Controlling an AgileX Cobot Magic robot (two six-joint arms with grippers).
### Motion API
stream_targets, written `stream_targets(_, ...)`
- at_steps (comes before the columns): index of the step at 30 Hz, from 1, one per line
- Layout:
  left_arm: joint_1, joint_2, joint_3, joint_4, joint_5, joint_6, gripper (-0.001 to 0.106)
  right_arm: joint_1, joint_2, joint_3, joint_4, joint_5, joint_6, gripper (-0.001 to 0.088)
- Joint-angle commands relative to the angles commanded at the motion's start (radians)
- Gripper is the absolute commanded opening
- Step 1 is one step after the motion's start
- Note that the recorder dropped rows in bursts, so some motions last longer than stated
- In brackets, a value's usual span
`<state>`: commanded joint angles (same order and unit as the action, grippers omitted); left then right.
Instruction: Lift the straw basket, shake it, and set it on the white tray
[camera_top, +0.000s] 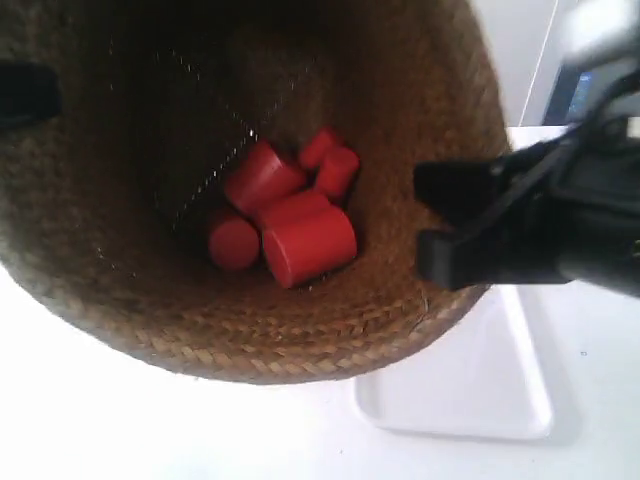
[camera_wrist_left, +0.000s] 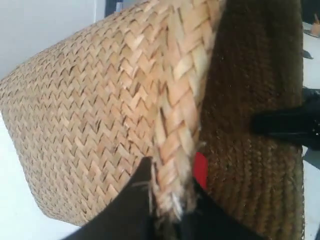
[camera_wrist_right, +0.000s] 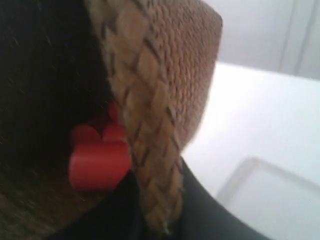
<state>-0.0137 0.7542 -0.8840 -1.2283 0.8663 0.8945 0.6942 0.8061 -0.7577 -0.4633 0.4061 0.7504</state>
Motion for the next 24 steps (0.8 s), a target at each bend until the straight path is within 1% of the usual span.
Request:
stream_targets(1, 0.0, -0.016, -0.018, -0.034, 0.053, -0.018, 0.0, 0.014, -0.042, -0.016, 0.055, -0.013, -0.022, 0.0)
stream_targets(2, 0.0, -0.036, -0.027, -0.089, 0.094, -0.005, 0.0, 0.038, -0.115, -0.02, 0.076, -0.015, -0.046, 0.0)
stream_targets(3, 0.0, -0.039, -0.011, -0.069, 0.031, 0.038, 0.0, 0.044, -0.136, 0.007, 0.052, -0.027, -0.067, 0.0)
stream_targets(4, 0.0, -0.027, 0.027, -0.028, -0.092, 0.041, 0.0, 0.04, -0.114, 0.048, -0.009, -0.075, -0.069, 0.0)
stream_targets(5, 0.0, 0.007, 0.059, -0.033, -0.194, 0.034, 0.0, 0.026, -0.065, 0.075, -0.168, -0.094, -0.043, 0.0)
stream_targets(6, 0.002, 0.032, 0.057, -0.058, -0.194, -0.007, 0.0, 0.02, -0.024, 0.067, -0.219, -0.038, 0.051, 0.0)
stream_targets(7, 0.002, 0.037, 0.028, -0.064, -0.11, -0.003, 0.0, 0.025, -0.028, 0.028, -0.151, 0.018, 0.051, 0.0)
stream_targets(8, 0.002, 0.026, -0.015, -0.049, 0.025, 0.023, 0.0, 0.041, -0.061, -0.02, -0.025, 0.026, -0.026, 0.0)
stream_targets(9, 0.002, 0.015, -0.056, -0.04, 0.122, 0.017, 0.0, 0.059, -0.111, -0.046, 0.079, -0.003, -0.093, 0.0)
stream_targets(10, 0.002, 0.009, -0.07, -0.038, 0.15, 0.024, 0.0, 0.076, -0.146, -0.042, 0.089, -0.029, -0.121, 0.0)
stream_targets(11, 0.002, 0.009, -0.054, -0.005, 0.1, 0.027, 0.0, 0.076, -0.143, -0.021, 0.046, -0.029, -0.119, 0.0)
stream_targets(12, 0.002, 0.04, -0.002, 0.06, -0.064, 0.021, 0.0, 0.056, -0.07, 0.039, -0.144, -0.029, -0.025, 0.0)
stream_targets(13, 0.002, 0.064, 0.025, 0.073, -0.141, 0.005, 0.0, 0.049, -0.018, 0.06, -0.231, -0.025, 0.044, 0.0)
stream_targets(14, 0.002, 0.086, 0.022, 0.072, -0.093, -0.055, 0.0, 0.057, 0.02, 0.03, -0.192, 0.017, 0.107, 0.0)
stream_targets(15, 0.002, 0.081, 0.003, 0.075, -0.008, -0.038, 0.0, 0.072, -0.003, 0.003, -0.1, 0.02, 0.09, 0.0)
stream_targets(16, 0.002, 0.039, -0.032, 0.084, 0.115, -0.019, 0.0, 0.106, -0.073, -0.025, 0.044, -0.058, 0.024, 0.0)
stream_targets(17, 0.002, 0.013, -0.04, 0.067, 0.128, -0.026, 0.0, 0.12, -0.104, -0.029, 0.064, -0.106, 0.005, 0.0)
stream_targets(18, 0.002, -0.025, -0.03, 0.015, 0.055, -0.009, 0.0, 0.131, -0.128, -0.02, 0.019, -0.115, -0.014, 0.0)
stream_targets(19, 0.002, -0.026, -0.008, 0.009, -0.008, 0.021, 0.0, 0.129, -0.112, -0.003, -0.088, -0.105, -0.014, 0.0)
stream_targets(20, 0.002, -0.026, 0.021, 0.009, -0.096, 0.052, 0.0, 0.117, -0.062, 0.025, -0.2, -0.095, 0.015, 0.0)
stream_targets(21, 0.002, -0.003, 0.052, 0.011, -0.186, 0.069, 0.0, 0.103, 0.003, 0.044, -0.284, -0.074, 0.076, 0.0)
stream_targets(22, 0.002, 0.015, 0.07, 0.015, -0.233, 0.068, 0.0, 0.097, 0.05, 0.046, -0.324, -0.034, 0.127, 0.0)
stream_targets(23, 0.002, 0.031, 0.072, 0.023, -0.206, 0.047, 0.0, 0.095, 0.087, 0.026, -0.32, 0.025, 0.153, 0.0)
stream_targets(24, 0.002, 0.03, 0.055, 0.027, -0.134, 0.036, 0.0, 0.099, 0.091, -0.005, -0.268, 0.076, 0.144, 0.0)
